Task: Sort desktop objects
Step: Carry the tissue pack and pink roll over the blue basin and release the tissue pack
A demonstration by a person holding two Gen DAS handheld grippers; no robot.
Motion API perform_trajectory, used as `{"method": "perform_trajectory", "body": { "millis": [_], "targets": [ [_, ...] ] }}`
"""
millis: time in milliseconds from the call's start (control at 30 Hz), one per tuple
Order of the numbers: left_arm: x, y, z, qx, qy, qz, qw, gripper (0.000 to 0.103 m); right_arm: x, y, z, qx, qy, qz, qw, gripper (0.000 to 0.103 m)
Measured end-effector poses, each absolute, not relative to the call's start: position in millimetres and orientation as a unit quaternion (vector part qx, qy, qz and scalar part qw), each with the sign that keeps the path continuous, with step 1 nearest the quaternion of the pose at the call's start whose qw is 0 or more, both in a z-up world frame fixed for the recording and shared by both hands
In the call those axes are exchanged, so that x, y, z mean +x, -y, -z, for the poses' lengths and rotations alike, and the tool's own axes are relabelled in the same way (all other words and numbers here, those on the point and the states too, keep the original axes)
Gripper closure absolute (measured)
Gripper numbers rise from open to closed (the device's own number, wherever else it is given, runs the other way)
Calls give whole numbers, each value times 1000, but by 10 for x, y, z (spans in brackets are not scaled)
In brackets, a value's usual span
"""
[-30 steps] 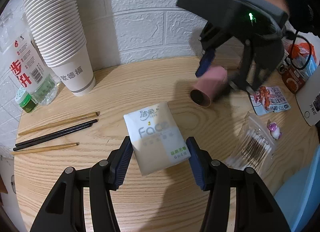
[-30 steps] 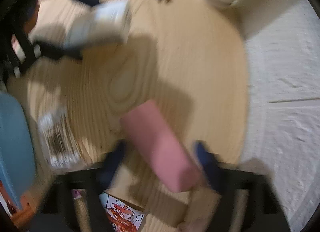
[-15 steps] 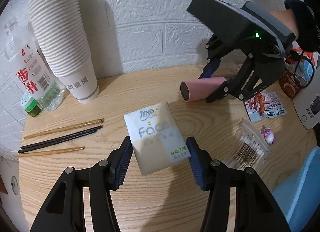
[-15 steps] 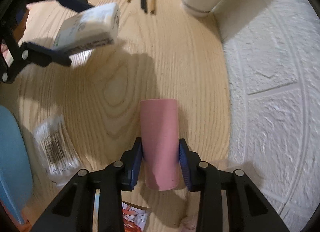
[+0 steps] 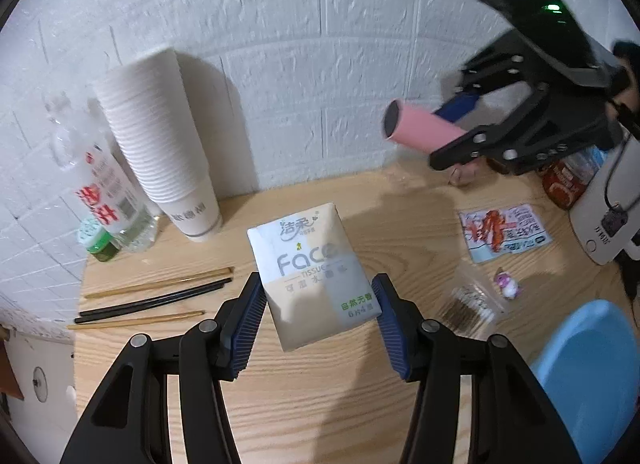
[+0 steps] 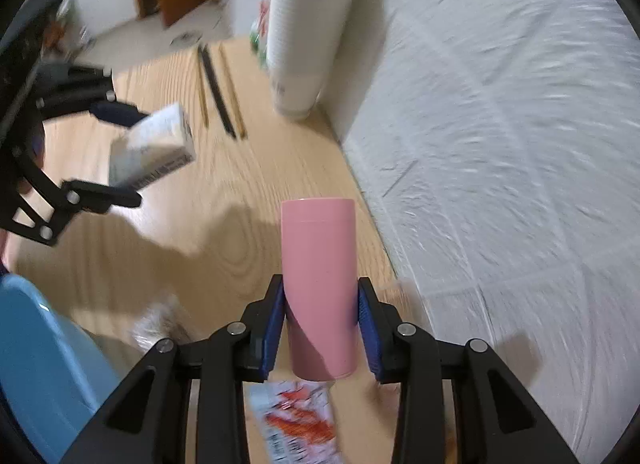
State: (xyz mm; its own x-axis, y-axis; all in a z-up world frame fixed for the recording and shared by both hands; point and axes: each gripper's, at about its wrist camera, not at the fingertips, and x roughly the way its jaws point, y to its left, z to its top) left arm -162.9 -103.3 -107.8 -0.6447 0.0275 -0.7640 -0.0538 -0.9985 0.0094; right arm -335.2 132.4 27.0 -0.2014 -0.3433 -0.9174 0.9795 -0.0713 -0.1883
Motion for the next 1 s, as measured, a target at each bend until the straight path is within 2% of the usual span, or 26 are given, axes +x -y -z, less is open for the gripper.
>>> {"method": "perform_trajectory", "body": {
  "millis": [33,133,167,333,367,400,567,800,900,1000],
  "targets": [
    [-1574,1026,1007,-419,-13,-907,24,51,-3353,-861,-286,361,-432,649,512,68],
    [-1432,977,864,-414,-17,-910,27,51,-3160,-1309,-365,362,-408,691,474,68],
    [-1388,956,820,-412,-20,-911,27,51,-3097,-1588,-158,369,-398,705,458,68],
    [-1099,792,605,-409,-21,-911,45,51,-2509,-2108,-562,409,-332,739,421,68],
    [-1031,741,567,-408,-24,-911,51,51,-2449,-2237,-502,414,-323,743,415,68],
    [-987,696,548,-407,-27,-911,54,51,-2163,-2094,-153,421,-314,748,406,68],
    [-762,417,482,-408,-45,-908,85,51,-1563,-2560,-216,442,-253,788,347,68],
    [-536,107,537,-417,-67,-898,126,51,-884,-2933,199,493,-174,805,281,68],
    [-437,-36,621,-427,-73,-890,143,51,-626,-3035,162,508,-129,809,266,68],
    [-398,-136,675,-434,-78,-884,154,51,-462,-3022,258,512,-124,811,253,68]
  ]
}}
